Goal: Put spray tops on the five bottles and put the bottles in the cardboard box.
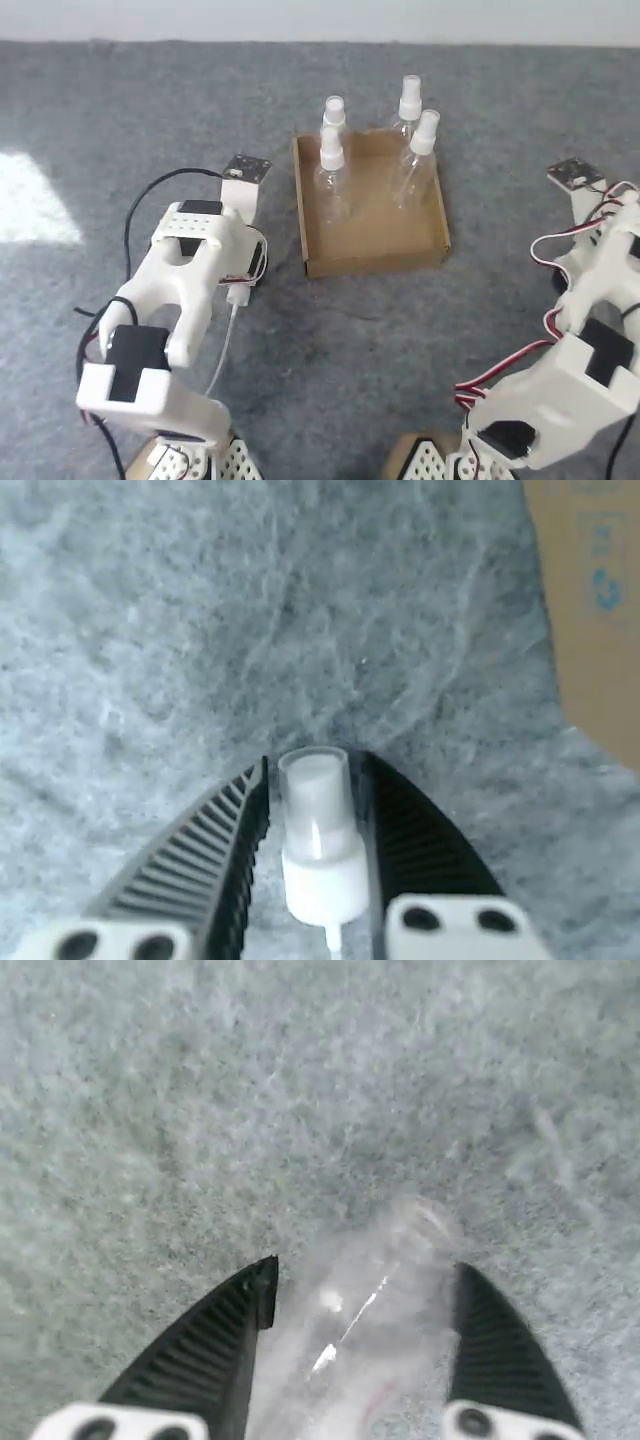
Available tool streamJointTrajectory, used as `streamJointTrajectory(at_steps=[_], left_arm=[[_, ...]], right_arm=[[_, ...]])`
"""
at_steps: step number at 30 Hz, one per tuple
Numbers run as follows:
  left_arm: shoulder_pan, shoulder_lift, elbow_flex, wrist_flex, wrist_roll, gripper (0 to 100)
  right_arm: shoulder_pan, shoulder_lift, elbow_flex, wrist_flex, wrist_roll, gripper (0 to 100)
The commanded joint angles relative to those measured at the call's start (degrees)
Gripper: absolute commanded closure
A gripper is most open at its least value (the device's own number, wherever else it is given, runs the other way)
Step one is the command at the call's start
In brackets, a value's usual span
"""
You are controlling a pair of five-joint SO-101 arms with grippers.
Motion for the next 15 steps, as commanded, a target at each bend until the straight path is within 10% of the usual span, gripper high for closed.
streamJointTrajectory(at_steps=[1,15], left_arm=[[-0.09,-3.34,-1.89,0.44,-0.26,90],[-0.09,-7.3,-1.1,0.26,-0.62,99]], right_arm=[[0.66,-1.45,-2.11,0.66,-3.52,68.6],[4.88,-0.92,0.26,-2.86,-3.96,67.6]])
